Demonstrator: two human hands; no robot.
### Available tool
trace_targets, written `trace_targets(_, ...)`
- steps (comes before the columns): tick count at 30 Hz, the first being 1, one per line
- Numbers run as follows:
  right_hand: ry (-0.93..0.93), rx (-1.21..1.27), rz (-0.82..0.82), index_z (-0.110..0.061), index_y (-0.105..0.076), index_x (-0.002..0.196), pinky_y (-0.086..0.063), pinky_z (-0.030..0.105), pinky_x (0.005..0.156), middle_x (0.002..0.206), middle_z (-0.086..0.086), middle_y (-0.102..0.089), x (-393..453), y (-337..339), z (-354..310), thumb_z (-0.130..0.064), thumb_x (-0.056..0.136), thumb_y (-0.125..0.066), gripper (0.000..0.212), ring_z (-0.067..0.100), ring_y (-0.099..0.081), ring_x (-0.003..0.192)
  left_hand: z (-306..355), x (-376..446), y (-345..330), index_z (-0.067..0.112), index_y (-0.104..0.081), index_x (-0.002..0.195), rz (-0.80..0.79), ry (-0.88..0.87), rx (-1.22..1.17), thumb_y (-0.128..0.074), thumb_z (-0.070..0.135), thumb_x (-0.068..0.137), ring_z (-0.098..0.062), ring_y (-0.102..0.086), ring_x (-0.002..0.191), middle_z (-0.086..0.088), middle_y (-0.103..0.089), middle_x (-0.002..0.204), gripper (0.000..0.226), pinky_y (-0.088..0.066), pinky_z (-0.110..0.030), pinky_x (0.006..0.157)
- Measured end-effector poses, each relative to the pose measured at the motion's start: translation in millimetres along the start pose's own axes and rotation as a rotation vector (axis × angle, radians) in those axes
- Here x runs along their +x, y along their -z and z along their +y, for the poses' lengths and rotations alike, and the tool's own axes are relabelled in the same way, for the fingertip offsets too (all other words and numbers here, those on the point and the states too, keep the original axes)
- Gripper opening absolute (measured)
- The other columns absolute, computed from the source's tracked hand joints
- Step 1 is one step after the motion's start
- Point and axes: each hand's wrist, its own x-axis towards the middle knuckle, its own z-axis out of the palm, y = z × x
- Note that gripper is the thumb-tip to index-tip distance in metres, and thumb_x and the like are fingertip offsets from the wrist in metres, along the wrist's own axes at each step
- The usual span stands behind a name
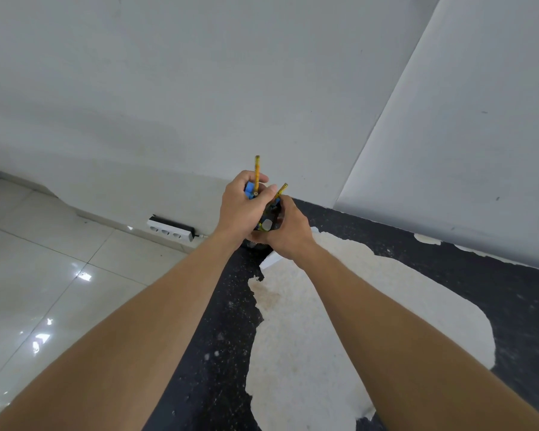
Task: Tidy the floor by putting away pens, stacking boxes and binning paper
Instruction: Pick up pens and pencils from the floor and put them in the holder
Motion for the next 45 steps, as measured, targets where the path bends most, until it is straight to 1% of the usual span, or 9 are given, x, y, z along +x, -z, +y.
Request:
trace_targets(9,0.005,-0.003,0.005,-0.026,-0.049,0.129,-0.053,0.036,0.095,0.118,-0.009,-0.062,-2,1,1,-0.035,0.062,-0.097,0.082,0.017,-0.059,0.112,3,-1,8,0.010,-0.071,0.096,-0.080,0.034,-0.097,-0.061,0.026,0.098,-0.016,-0.072,0.093,-0.004,-0.075,0.092,0.019,-0.055,-0.026,0.086)
trace_targets(17,0.012,-0.001,0.015,-0.027,-0.048,0.134,-0.053,0.044,0.100,0.124,-0.008,-0.061,-1,-2,4,-0.040,0.059,-0.097,0.090,0.020,-0.059,0.117,7,-1,10,0.015,-0.069,0.105,-0.085,0.043,-0.178,-0.066,0.025,0.096,-0.009,-0.071,0.085,-0.007,-0.072,0.089,0.014,-0.050,-0.011,0.066)
trace_targets(21,0.005,0.006,0.015,-0.025,-0.047,0.136,-0.053,0.042,0.100,0.127,-0.007,-0.061,-1,-2,4,-0.038,0.061,-0.097,0.091,0.020,-0.058,0.119,9,-2,10,0.017,-0.071,0.106,-0.098,-0.012,-0.130,-0.073,0.020,0.090,0.000,-0.067,0.080,0.000,-0.067,0.087,0.016,-0.048,-0.008,0.068)
trace_targets(24,0.012,-0.010,0.018,-0.025,-0.047,0.133,-0.053,0.044,0.099,0.125,-0.006,-0.061,-2,-3,4,-0.041,0.061,-0.096,0.088,0.021,-0.058,0.118,6,-2,12,0.017,-0.075,0.097,-0.077,-0.007,-0.096,-0.070,0.023,0.092,-0.007,-0.068,0.086,-0.001,-0.071,0.087,0.009,-0.051,-0.018,0.076)
trace_targets(26,0.016,-0.010,0.024,-0.026,-0.048,0.132,-0.052,0.045,0.099,0.125,-0.007,-0.061,-2,-3,5,-0.041,0.061,-0.096,0.087,0.021,-0.058,0.118,4,-2,14,0.017,-0.077,0.096,-0.087,0.019,-0.099,-0.064,0.028,0.096,-0.009,-0.071,0.093,-0.004,-0.075,0.092,0.017,-0.051,-0.020,0.082)
trace_targets(31,0.021,0.008,0.023,-0.026,-0.048,0.132,-0.052,0.044,0.100,0.123,-0.008,-0.062,-2,-3,6,-0.039,0.061,-0.096,0.087,0.020,-0.059,0.117,3,-7,17,0.018,-0.080,0.098,-0.155,-0.001,-0.076,-0.063,0.032,0.097,0.004,-0.067,0.102,0.010,-0.076,0.104,0.022,-0.045,-0.003,0.076)
trace_targets(39,0.018,0.002,0.011,-0.027,-0.044,0.140,-0.050,0.040,0.102,0.130,-0.006,-0.060,-1,-2,8,-0.038,0.063,-0.095,0.093,0.019,-0.056,0.123,4,-4,20,0.023,-0.081,0.099,-0.289,-0.011,-0.069,-0.060,0.033,0.099,0.004,-0.051,0.130,0.012,-0.065,0.133,0.024,-0.035,-0.018,0.102)
trace_targets(42,0.009,0.011,0.006,-0.029,-0.041,0.144,-0.050,0.037,0.103,0.132,-0.008,-0.059,0,-2,10,-0.037,0.064,-0.095,0.097,0.017,-0.055,0.125,5,-2,19,0.025,-0.081,0.099,-0.352,-0.002,-0.005,-0.059,0.035,0.098,-0.005,-0.028,0.148,0.012,-0.052,0.148,0.024,-0.017,-0.035,0.120)
trace_targets(45,0.011,0.019,0.002,-0.031,-0.040,0.145,-0.049,0.038,0.104,0.133,-0.008,-0.059,0,-3,11,-0.037,0.064,-0.095,0.098,0.016,-0.055,0.125,9,0,20,0.030,-0.080,0.102,-0.379,0.003,0.104,-0.055,0.039,0.100,-0.004,-0.007,0.152,0.018,-0.037,0.157,0.027,0.000,-0.039,0.119)
